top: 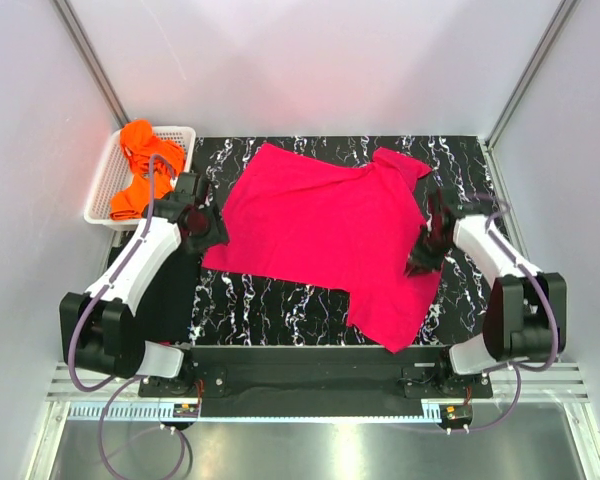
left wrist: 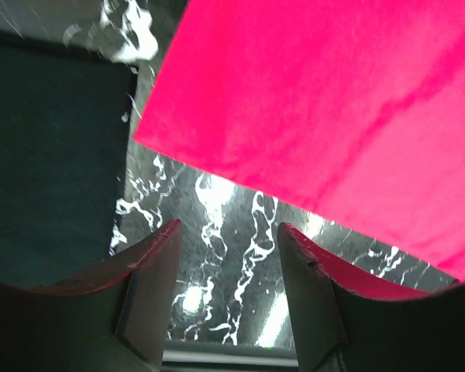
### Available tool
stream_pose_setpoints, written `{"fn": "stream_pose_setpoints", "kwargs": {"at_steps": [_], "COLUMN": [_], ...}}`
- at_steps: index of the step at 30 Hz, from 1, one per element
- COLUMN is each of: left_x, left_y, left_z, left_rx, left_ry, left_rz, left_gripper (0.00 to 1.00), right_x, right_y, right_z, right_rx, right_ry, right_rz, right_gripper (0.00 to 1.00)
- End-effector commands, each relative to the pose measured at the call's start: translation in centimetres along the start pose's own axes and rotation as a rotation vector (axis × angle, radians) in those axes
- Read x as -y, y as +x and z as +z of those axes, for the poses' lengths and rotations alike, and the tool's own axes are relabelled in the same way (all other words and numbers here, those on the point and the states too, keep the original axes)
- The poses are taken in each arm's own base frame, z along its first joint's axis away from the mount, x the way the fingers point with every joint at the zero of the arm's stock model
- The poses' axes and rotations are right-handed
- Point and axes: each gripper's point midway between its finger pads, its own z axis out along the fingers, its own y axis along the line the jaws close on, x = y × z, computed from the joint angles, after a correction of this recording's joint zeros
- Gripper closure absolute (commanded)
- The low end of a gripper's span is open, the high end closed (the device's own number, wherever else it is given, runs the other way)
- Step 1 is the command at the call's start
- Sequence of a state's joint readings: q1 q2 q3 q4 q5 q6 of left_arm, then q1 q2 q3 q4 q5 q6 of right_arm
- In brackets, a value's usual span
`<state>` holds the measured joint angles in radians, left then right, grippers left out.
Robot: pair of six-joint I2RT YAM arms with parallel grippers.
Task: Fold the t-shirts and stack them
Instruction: Flatten the tshirt out
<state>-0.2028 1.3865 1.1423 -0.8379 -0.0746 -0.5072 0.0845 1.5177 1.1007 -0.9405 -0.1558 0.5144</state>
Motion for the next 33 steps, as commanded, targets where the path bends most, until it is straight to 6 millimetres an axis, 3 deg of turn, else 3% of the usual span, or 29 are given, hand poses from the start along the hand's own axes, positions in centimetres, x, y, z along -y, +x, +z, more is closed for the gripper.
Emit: {"fn": "stream_pose_setpoints", "kwargs": {"at_steps": [1, 6, 13, 18, 19, 20, 22, 23, 26, 27, 29, 30, 31, 32, 33], "left_x": [1.1, 1.0, 0.7, 0.9, 1.1, 1.3, 1.4, 1.6, 1.2, 0.9, -0.1, -0.5, -1.0, -1.3, -1.6], "left_y": [1.4, 2.5, 1.8, 1.8, 1.9, 1.6, 1.6, 1.4, 1.1, 1.0, 0.8, 0.8, 0.7, 0.8, 0.9], "left_z": [-0.2, -0.4, -0.6, 0.3, 0.6, 0.9, 1.9, 2.3, 3.8, 4.1, 4.9, 5.2, 5.7, 6.0, 6.3], "left_rx": [-0.045, -0.087, -0.08, -0.103, -0.113, -0.106, -0.127, -0.128, -0.139, -0.138, -0.136, -0.141, -0.151, -0.159, -0.168], "left_ry": [0.083, 0.111, 0.131, 0.156, 0.168, 0.175, 0.175, 0.176, 0.148, 0.138, 0.098, 0.085, 0.076, 0.068, 0.064], "left_rz": [-0.03, -0.031, -0.05, -0.071, -0.077, -0.09, -0.106, -0.118, -0.153, -0.165, -0.188, -0.2, -0.223, -0.24, -0.253], "left_gripper": [0.43, 0.34, 0.35, 0.3, 0.25, 0.25, 0.25, 0.26, 0.3, 0.31, 0.32, 0.32, 0.32, 0.33, 0.36], "right_x": [-1.0, 0.1, 1.1, -0.3, -0.7, -1.9, -1.7, -2.9, -2.5, -2.7, -1.9, -2.2, -2.1, -1.4, -1.4], "right_y": [0.7, 0.2, -2.3, -6.6, -7.5, -9.8, -10.8, -12.8, -12.8, -12.6, -10.9, -10.3, -9.5, -8.1, -7.6], "right_z": [2.2, 4.6, 7.6, 8.7, 8.6, 7.6, 7.5, 5.9, 3.9, 2.2, 1.4, -0.2, -0.6, -0.4, -1.6], "right_rx": [0.036, 0.112, 0.169, 0.215, 0.222, 0.275, 0.255, 0.294, 0.267, 0.292, 0.276, 0.3, 0.292, 0.267, 0.292], "right_ry": [-0.095, -0.073, 0.001, 0.027, 0.026, 0.018, 0.071, 0.057, 0.104, 0.089, 0.08, 0.042, 0.024, 0.025, 0.005], "right_rz": [0.105, 0.127, 0.118, 0.064, 0.029, 0.012, -0.018, -0.028, -0.059, -0.067, -0.058, -0.05, -0.04, -0.032, -0.026], "right_gripper": [0.8, 0.83, 0.85, 0.85, 0.85, 0.83, 0.78, 0.76, 0.55, 0.47, 0.36, 0.24, 0.1, 0.05, 0.02]}}
